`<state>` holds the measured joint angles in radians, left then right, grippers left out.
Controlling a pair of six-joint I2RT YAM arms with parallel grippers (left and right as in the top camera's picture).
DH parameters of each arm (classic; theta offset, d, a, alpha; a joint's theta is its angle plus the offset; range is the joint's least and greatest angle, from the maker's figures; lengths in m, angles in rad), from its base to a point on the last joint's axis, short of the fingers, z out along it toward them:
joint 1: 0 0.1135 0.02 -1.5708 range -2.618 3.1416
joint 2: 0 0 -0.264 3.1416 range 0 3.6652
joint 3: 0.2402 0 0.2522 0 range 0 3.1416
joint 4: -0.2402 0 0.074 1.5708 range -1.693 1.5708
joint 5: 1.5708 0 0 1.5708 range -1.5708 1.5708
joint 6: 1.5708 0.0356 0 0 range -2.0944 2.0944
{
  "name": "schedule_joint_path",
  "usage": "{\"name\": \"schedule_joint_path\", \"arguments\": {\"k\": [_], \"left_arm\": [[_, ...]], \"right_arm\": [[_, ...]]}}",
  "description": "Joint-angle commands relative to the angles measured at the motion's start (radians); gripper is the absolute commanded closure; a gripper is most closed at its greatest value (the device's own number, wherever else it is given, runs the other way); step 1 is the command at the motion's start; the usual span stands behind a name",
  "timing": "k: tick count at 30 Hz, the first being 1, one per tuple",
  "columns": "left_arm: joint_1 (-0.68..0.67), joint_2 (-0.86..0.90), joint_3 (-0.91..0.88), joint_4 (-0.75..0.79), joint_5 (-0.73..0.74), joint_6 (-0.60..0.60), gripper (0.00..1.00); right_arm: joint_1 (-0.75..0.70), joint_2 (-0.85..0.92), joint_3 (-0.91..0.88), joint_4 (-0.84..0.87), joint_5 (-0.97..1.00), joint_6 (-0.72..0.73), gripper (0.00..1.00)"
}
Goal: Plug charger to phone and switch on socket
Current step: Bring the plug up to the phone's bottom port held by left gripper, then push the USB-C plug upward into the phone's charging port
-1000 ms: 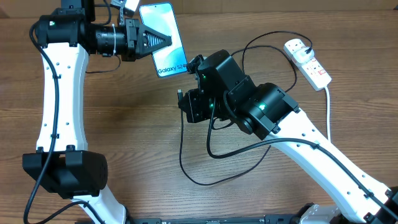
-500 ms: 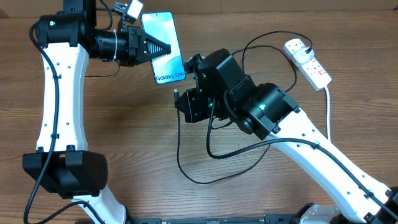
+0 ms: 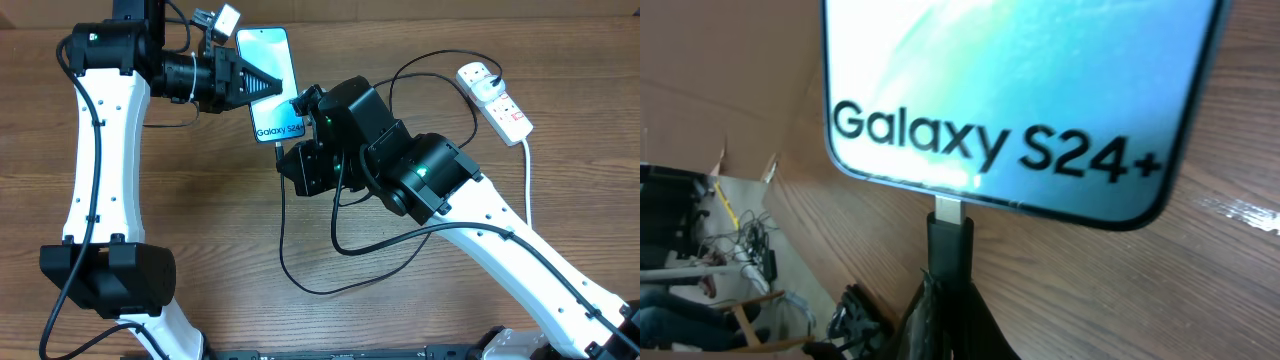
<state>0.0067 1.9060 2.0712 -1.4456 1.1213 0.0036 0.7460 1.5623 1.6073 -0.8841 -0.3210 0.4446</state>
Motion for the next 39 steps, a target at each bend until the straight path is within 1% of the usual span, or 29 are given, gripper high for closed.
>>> {"name": "schedule_joint_path", "arguments": {"k": [1, 24, 39], "left_arm": [[-0.003, -0.01, 0.024, -0.002, 0.028, 0.016, 0.96], [-0.001, -0.01, 0.024, -0.001, 0.026, 0.024, 0.96], [-0.001, -0.01, 0.024, -0.001, -0.005, 0.031, 0.96]], "right_arm": [[-0.001, -0.025, 0.012, -0.004, 0.032, -0.005, 0.96], [-0.002, -0.025, 0.012, 0.0, 0.05, -0.01, 0.96], [-0.002, -0.025, 0.012, 0.001, 0.049, -0.009, 0.96]]}}
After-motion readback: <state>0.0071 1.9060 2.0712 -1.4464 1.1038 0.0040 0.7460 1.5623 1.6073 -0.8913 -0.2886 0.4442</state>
